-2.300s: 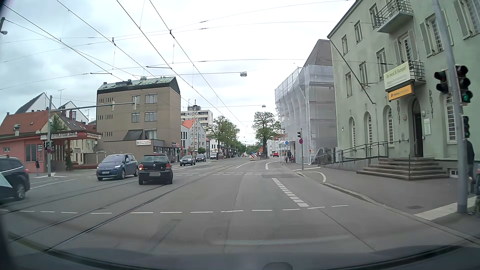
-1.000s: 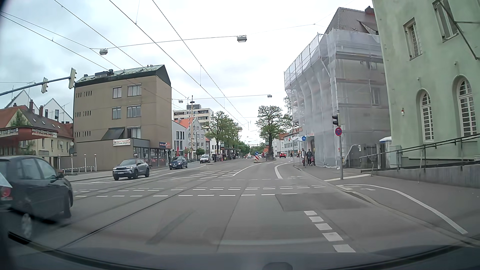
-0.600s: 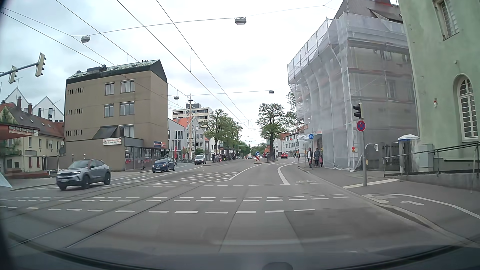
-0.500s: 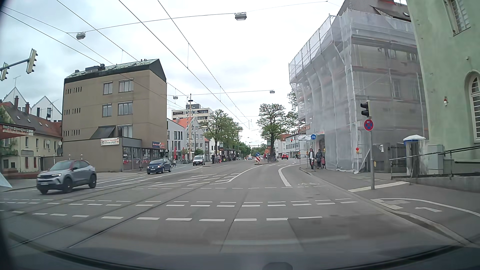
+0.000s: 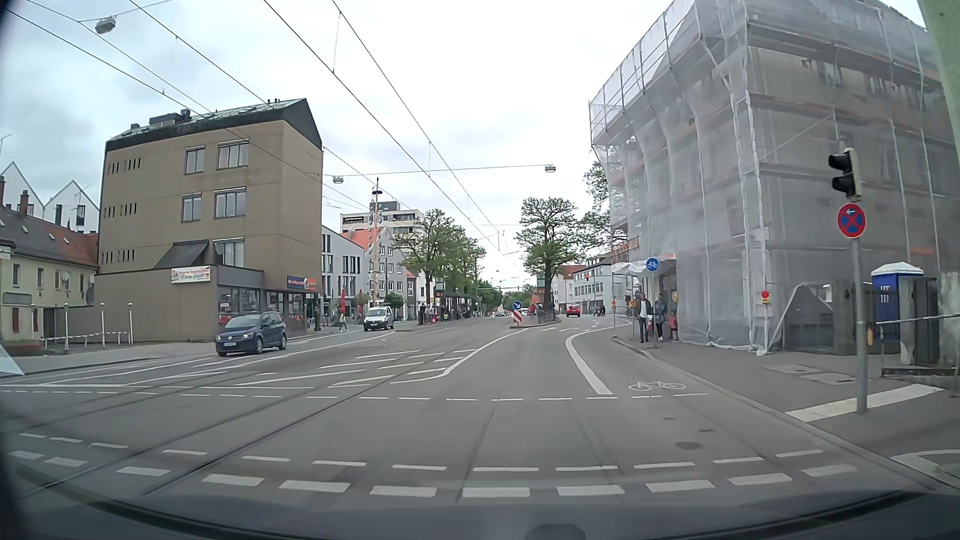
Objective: Follow the waypoints while adhering to traffic rules and regulations
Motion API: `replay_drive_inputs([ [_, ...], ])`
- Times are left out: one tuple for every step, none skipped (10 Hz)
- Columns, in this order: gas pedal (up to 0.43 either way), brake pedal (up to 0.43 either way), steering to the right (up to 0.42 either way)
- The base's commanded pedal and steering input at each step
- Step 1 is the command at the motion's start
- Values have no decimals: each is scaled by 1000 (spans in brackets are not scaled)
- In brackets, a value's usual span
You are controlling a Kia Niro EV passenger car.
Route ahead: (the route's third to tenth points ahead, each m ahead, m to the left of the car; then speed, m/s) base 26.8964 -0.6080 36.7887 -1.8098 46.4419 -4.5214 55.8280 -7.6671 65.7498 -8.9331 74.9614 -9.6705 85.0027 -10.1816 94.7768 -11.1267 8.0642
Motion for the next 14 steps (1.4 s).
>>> replay_drive_inputs([
  [157,0,5],
  [157,0,10],
  [157,0,15],
  [157,0,17],
  [157,0,17],
  [157,0,18],
  [157,0,18],
  [157,0,20],
  [157,0,21],
  [157,0,21],
  [157,0,21],
  [157,0,21],
  [157,0,21],
  [157,0,21],
])
